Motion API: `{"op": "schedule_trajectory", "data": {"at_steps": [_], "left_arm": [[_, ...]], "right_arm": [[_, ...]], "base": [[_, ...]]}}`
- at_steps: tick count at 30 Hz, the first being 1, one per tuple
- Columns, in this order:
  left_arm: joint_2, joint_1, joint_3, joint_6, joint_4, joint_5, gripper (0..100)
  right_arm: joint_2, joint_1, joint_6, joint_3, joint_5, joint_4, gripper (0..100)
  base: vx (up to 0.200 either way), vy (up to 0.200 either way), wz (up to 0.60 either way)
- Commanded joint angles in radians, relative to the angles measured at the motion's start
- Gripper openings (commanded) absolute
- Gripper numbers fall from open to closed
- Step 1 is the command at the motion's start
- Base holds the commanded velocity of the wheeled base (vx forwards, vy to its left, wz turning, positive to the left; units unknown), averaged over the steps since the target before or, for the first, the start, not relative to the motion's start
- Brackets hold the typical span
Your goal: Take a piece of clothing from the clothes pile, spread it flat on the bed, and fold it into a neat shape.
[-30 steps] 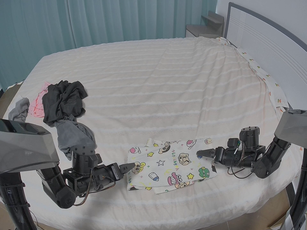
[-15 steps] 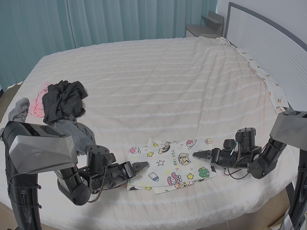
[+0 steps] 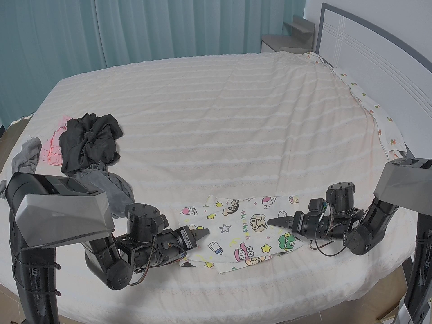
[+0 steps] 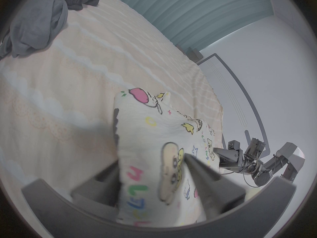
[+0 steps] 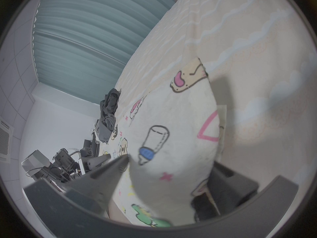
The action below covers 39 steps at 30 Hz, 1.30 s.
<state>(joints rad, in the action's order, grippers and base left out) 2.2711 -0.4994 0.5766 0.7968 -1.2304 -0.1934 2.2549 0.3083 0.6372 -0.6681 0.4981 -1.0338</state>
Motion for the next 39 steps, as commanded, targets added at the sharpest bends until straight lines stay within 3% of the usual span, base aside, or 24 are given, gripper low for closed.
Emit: {"op": "schedule_trajectory", "data": {"at_steps": [1,14,19,30,39], "left_arm": [[-0.022,-0.004,-0.011,0.007,0.0,0.0,0],[-0.074,-0.007,-0.007,0.012,0.04,0.009,0],[-0.123,-0.007,0.002,0.012,0.144,0.009,0],[-0.166,-0.005,-0.015,0.01,0.147,0.011,0],[-0.196,-0.002,-0.037,0.009,0.144,0.011,0]], "right_arm": [[0.002,0.002,0.006,0.004,0.002,-0.002,0],[-0.017,0.005,0.099,0.05,0.023,-0.129,0],[-0.02,0.017,0.101,0.061,0.022,-0.134,0],[-0.06,0.018,0.137,0.076,0.023,-0.134,0],[-0.061,0.022,0.137,0.087,0.023,-0.137,0]], "base": [[0.0,0.0,0.0],[0.0,0.0,0.0],[0.0,0.0,0.0],[0.0,0.0,0.0],[0.0,0.2,0.0]]}}
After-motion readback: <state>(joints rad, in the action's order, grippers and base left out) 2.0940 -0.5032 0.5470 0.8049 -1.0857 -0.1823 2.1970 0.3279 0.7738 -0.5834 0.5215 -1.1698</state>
